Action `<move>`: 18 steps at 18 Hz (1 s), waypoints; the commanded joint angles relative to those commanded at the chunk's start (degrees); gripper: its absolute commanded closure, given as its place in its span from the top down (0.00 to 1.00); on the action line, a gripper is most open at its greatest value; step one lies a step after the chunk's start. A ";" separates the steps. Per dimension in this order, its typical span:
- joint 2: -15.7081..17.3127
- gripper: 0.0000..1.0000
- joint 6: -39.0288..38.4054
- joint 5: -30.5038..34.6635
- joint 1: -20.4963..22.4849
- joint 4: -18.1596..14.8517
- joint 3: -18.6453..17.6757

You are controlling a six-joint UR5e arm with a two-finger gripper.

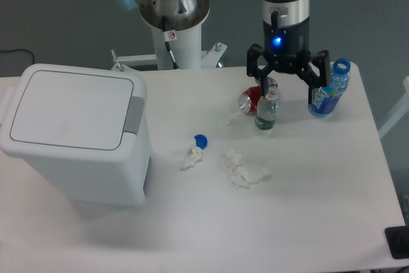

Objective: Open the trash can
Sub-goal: 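Raise the gripper up from above the bottles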

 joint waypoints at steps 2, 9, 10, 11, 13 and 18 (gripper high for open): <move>0.00 1.00 0.53 0.35 -0.09 0.00 0.00; 0.00 1.00 -0.17 0.62 -0.26 0.00 -2.72; 0.00 1.00 -0.26 0.70 -0.35 0.00 -3.07; 0.09 1.00 -0.35 0.79 -0.44 -0.09 -3.51; 0.09 1.00 -1.75 0.79 -0.44 0.00 -4.13; 0.00 1.00 -2.72 0.79 -0.52 -0.09 -3.52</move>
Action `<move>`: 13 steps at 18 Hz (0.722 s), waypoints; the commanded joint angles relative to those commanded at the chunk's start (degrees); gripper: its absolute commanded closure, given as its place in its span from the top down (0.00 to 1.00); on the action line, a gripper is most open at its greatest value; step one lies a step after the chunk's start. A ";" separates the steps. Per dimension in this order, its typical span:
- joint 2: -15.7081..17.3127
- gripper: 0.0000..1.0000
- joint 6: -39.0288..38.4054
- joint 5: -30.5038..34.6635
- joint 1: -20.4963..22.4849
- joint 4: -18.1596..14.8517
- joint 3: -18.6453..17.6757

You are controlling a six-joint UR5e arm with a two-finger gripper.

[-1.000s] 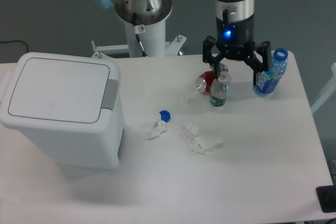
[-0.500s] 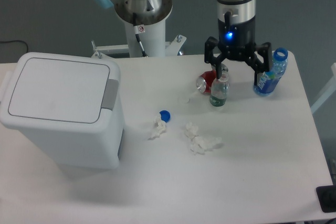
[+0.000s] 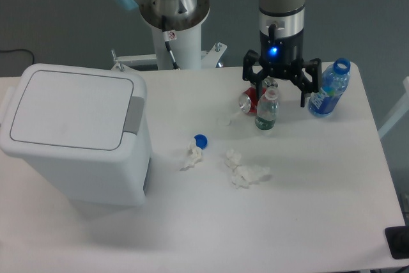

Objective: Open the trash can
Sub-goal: 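Raise the gripper up from above the bottles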

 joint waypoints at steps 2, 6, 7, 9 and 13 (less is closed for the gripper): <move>0.17 0.99 -0.26 0.09 0.00 -0.09 0.09; 0.26 0.90 -5.43 0.09 -0.52 -0.17 0.88; 0.18 0.82 -6.49 0.09 -0.96 -0.18 1.05; 0.18 0.65 -7.56 0.09 -1.76 -0.18 1.23; 0.26 0.50 -7.73 0.18 -2.99 -0.26 1.14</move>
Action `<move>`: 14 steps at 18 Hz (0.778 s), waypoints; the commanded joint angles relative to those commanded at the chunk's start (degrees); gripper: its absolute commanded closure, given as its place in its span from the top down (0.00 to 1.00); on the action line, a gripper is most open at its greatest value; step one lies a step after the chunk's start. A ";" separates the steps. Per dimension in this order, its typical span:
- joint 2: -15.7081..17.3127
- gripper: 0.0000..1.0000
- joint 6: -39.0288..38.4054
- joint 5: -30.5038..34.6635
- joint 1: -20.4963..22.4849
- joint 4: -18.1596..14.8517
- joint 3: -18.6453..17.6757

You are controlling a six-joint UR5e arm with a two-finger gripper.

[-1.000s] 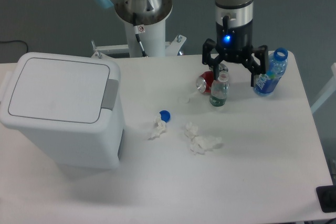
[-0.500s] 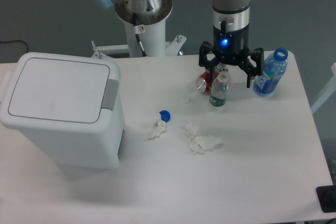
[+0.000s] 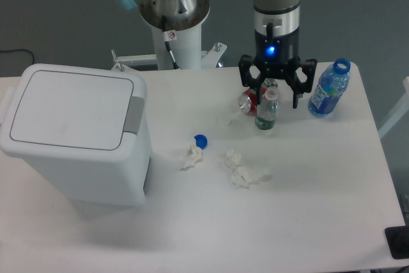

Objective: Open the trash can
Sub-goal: 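Raise the gripper up from above the bottles, then move the gripper over to the trash can lid's hinge edge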

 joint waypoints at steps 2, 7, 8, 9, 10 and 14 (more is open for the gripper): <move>0.09 0.38 -0.96 0.00 -0.53 0.00 0.09; -0.18 0.32 -6.75 -0.35 -3.69 -0.18 2.20; -0.09 0.32 -8.77 -0.53 -4.48 -0.18 2.20; 0.00 0.32 -10.62 -0.70 -5.18 -0.09 2.37; 0.09 0.32 -12.55 -1.14 -5.89 -0.09 2.98; 0.44 0.33 -17.66 -2.99 -7.56 -0.09 4.66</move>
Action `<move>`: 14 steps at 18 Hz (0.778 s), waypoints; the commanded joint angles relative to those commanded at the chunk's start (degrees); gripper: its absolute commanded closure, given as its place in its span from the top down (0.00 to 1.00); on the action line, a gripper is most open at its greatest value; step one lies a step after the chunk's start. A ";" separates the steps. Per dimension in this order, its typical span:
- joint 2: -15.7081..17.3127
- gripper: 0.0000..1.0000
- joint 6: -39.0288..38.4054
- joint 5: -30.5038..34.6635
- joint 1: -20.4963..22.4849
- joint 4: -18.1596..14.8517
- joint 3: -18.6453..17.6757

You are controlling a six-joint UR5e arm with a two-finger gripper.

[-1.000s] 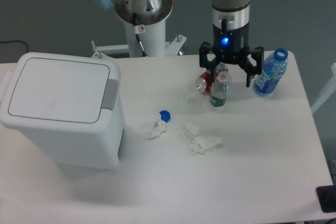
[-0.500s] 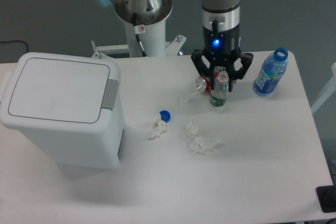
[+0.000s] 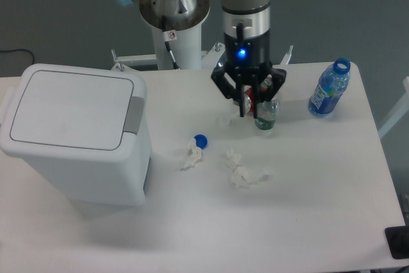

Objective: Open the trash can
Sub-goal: 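Move the gripper over to the trash can lid's hinge edge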

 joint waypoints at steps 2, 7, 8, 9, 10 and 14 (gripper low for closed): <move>0.09 0.33 -1.40 0.00 -1.23 0.00 0.00; 0.61 0.34 -6.51 -1.49 -3.08 0.35 0.09; 0.70 0.34 -7.12 -2.02 -3.43 0.35 0.09; 0.70 0.34 -8.43 -2.98 -3.69 0.35 0.09; 0.70 0.34 -10.01 -4.12 -3.78 0.35 0.09; 0.79 0.38 -12.48 -8.08 -3.96 0.35 0.09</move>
